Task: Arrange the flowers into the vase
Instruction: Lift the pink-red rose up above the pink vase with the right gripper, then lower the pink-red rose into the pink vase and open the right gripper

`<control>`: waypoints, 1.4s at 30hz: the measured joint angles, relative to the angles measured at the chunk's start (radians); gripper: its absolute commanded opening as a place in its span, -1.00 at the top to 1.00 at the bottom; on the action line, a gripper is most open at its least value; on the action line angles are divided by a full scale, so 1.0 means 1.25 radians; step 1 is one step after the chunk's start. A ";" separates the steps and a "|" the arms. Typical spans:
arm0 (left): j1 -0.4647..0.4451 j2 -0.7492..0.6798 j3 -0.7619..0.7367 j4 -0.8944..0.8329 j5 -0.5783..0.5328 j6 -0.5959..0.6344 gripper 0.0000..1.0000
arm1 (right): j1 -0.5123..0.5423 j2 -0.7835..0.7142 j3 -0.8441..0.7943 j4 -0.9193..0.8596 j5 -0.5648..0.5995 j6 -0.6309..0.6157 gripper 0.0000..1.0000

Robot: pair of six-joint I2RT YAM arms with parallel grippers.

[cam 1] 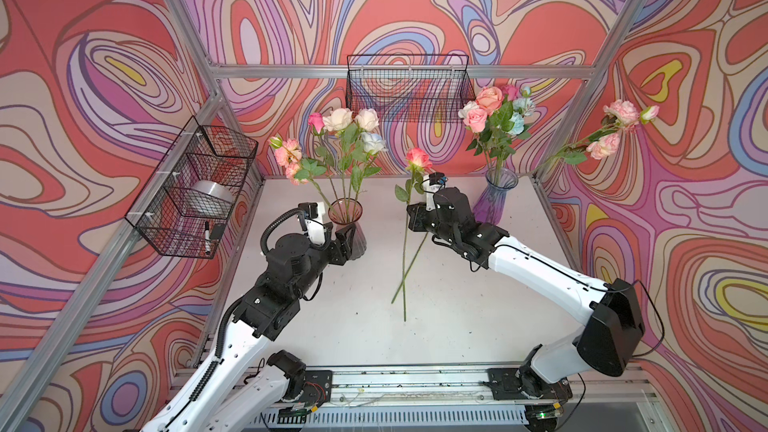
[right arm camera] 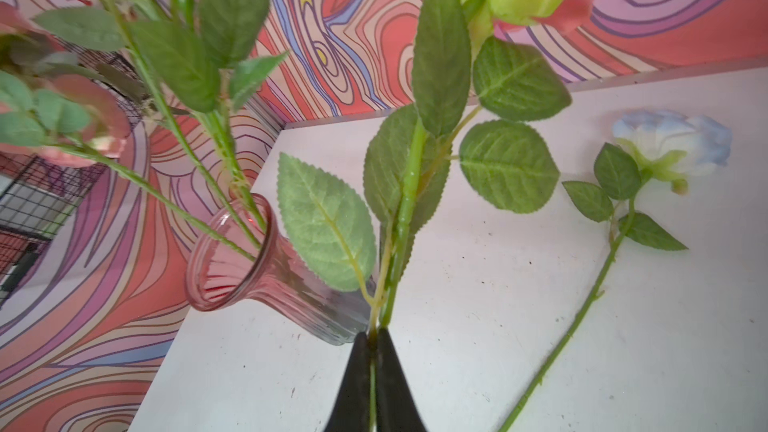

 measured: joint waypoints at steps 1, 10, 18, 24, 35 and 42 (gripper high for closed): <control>0.000 -0.011 -0.007 0.003 -0.016 0.000 -0.30 | 0.007 -0.009 0.002 0.004 0.003 -0.006 1.00; 0.001 -0.045 -0.031 0.017 -0.096 0.001 -0.31 | 0.053 -0.050 0.018 0.053 0.022 -0.062 1.00; 0.006 -0.063 -0.034 0.018 -0.133 0.005 -0.32 | 0.096 -0.052 0.061 0.119 0.033 -0.123 1.00; 0.006 -0.076 -0.034 0.018 -0.155 0.013 -0.34 | 0.106 -0.007 0.155 0.179 0.035 -0.159 1.00; 0.011 -0.092 -0.042 0.024 -0.174 0.018 -0.34 | 0.112 0.169 0.366 0.279 0.040 -0.225 1.00; 0.012 -0.096 -0.043 0.024 -0.176 0.018 -0.34 | 0.112 0.285 0.520 0.327 0.081 -0.296 1.00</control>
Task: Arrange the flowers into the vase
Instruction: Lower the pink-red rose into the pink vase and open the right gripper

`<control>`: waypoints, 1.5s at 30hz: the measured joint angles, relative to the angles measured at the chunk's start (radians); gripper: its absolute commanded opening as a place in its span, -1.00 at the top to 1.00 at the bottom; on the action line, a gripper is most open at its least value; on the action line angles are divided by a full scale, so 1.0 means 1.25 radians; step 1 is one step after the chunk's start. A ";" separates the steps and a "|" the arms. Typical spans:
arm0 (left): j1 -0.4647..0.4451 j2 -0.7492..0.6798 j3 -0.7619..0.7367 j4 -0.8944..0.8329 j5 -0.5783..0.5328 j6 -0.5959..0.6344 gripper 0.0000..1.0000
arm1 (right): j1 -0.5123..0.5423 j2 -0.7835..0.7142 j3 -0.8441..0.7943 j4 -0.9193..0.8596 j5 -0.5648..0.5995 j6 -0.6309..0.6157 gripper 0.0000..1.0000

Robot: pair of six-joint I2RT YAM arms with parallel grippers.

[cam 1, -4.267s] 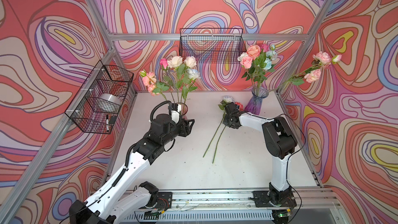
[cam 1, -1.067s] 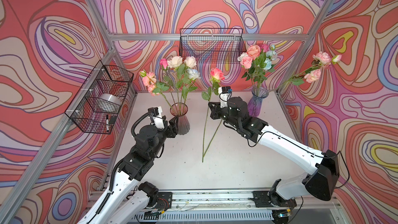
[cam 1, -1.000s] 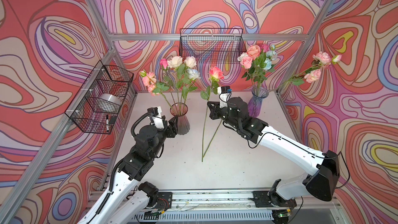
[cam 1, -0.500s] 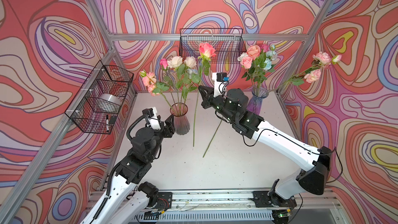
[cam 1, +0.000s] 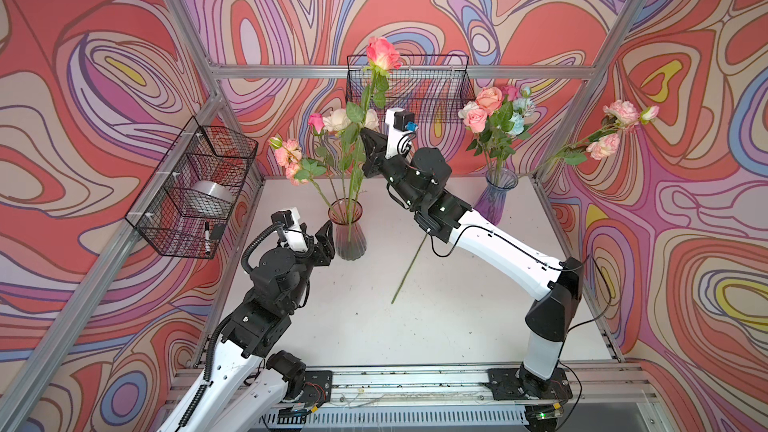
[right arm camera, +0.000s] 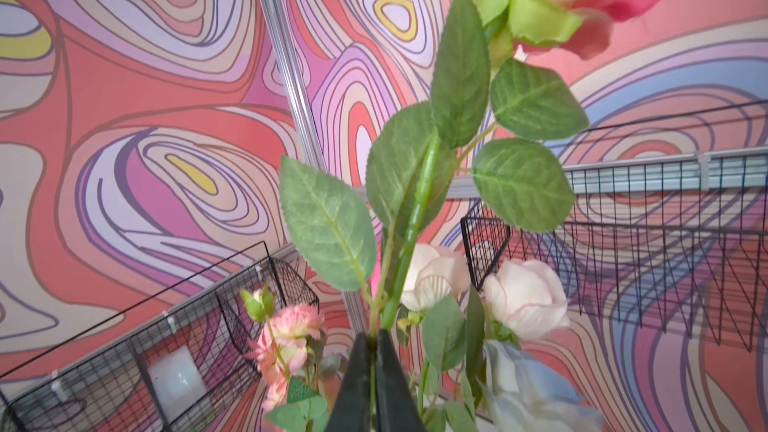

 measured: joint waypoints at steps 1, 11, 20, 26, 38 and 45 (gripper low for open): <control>0.000 -0.001 0.000 0.000 0.000 0.000 -0.33 | 0.000 0.014 0.020 0.006 0.009 -0.011 1.00; 0.012 0.001 -0.001 0.003 0.005 -0.001 -0.34 | -0.005 0.156 0.231 0.023 0.059 -0.076 1.00; 0.030 0.009 -0.001 0.005 0.020 -0.005 -0.34 | -0.017 0.184 0.219 0.035 0.063 -0.103 1.00; 0.048 0.010 -0.002 0.005 0.037 -0.016 -0.33 | -0.007 0.181 0.045 0.032 0.055 -0.125 1.00; 0.069 0.026 -0.001 0.010 0.067 -0.037 -0.33 | 0.050 0.169 -0.083 0.013 0.059 -0.171 0.90; 0.073 0.024 -0.002 0.011 0.067 -0.037 -0.37 | 0.063 0.160 -0.094 -0.016 0.074 -0.186 0.51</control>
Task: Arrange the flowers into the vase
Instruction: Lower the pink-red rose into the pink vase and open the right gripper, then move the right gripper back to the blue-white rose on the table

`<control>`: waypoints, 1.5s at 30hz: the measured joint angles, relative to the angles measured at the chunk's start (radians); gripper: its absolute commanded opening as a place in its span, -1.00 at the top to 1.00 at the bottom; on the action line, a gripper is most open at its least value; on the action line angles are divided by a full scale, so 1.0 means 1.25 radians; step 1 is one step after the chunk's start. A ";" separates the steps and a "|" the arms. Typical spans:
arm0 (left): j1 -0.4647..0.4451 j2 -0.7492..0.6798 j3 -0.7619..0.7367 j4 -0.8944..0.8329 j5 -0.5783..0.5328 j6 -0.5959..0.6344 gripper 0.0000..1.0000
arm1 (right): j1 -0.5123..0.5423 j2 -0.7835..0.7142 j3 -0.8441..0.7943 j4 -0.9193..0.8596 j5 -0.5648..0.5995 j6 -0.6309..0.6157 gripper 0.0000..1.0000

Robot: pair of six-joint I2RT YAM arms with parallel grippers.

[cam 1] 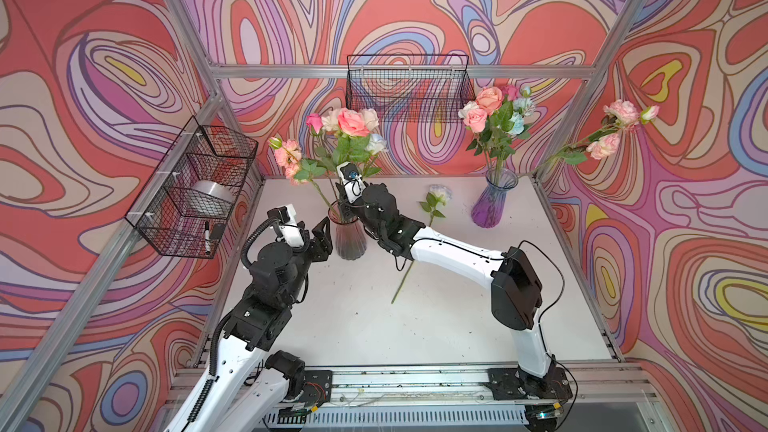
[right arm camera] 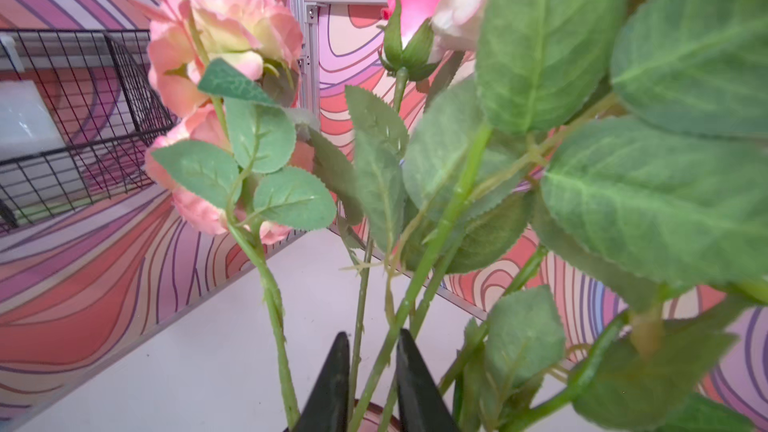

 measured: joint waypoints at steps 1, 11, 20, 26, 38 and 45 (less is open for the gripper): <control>0.000 0.000 0.000 0.000 0.000 0.000 -0.38 | 0.002 -0.007 -0.007 -0.005 0.003 0.000 0.49; 0.009 0.002 0.000 0.000 0.011 -0.003 -0.38 | 0.003 -0.117 -0.050 -0.046 0.027 0.009 0.39; 0.010 0.009 0.000 0.000 0.025 -0.011 -0.38 | 0.009 -0.266 -0.178 -0.082 0.047 0.058 0.38; 0.010 0.023 0.000 0.004 0.087 -0.033 -0.38 | -0.002 -0.364 -0.323 -0.111 0.119 0.114 0.36; 0.010 0.252 0.080 0.011 0.403 -0.073 -0.18 | -0.314 -0.258 -0.349 -0.373 0.066 0.386 0.35; 0.010 0.358 0.133 -0.023 0.559 -0.092 -0.14 | -0.359 -0.054 -0.238 -0.495 0.022 0.465 0.34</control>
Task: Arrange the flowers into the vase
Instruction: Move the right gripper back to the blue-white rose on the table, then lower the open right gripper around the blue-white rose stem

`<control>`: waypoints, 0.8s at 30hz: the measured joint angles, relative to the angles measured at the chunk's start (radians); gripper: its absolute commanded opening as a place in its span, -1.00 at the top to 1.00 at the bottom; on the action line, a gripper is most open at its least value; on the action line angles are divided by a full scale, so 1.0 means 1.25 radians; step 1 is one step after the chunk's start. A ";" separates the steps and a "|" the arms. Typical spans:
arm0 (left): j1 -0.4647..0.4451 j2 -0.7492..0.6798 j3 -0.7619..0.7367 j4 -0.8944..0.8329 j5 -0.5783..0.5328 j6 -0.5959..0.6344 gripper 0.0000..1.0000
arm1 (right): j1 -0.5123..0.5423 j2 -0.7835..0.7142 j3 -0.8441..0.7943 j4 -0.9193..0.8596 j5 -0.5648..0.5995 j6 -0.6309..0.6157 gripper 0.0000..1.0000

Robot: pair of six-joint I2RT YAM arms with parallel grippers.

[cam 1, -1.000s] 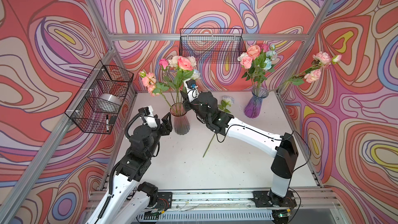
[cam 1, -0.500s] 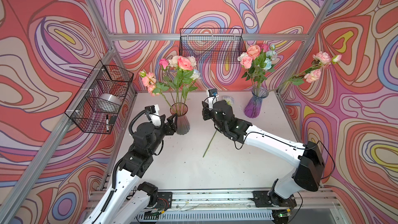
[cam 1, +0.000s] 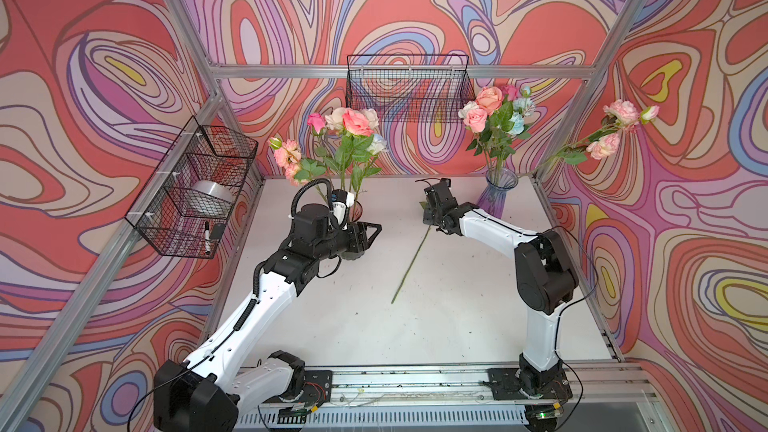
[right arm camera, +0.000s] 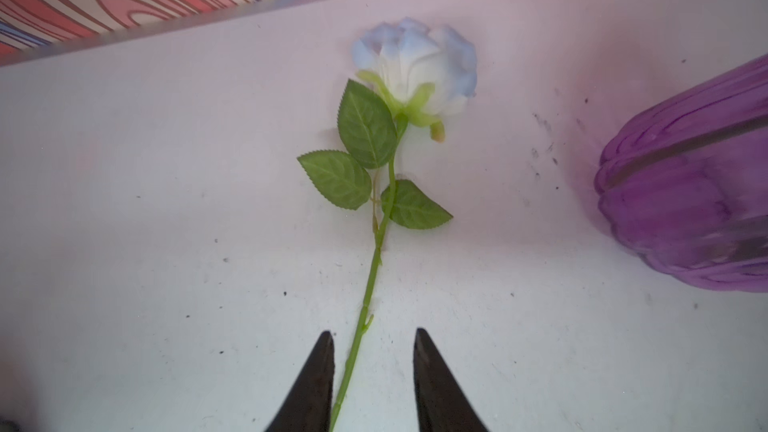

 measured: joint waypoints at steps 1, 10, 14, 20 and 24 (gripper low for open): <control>0.000 0.003 0.000 -0.003 0.011 -0.001 -0.15 | -0.003 0.023 0.019 -0.017 -0.004 0.008 0.35; -0.001 0.003 0.000 -0.015 0.047 -0.004 -0.19 | -0.056 0.165 0.170 -0.080 -0.060 0.088 0.40; -0.003 0.003 0.000 -0.015 0.057 -0.004 -0.19 | -0.072 0.213 0.195 -0.092 -0.084 0.106 0.44; -0.006 0.003 0.000 -0.017 0.057 -0.004 -0.20 | -0.073 0.233 0.198 -0.095 -0.111 0.110 0.47; -0.006 0.002 0.000 -0.020 0.056 -0.003 -0.20 | -0.072 0.233 0.195 -0.089 -0.120 0.110 0.49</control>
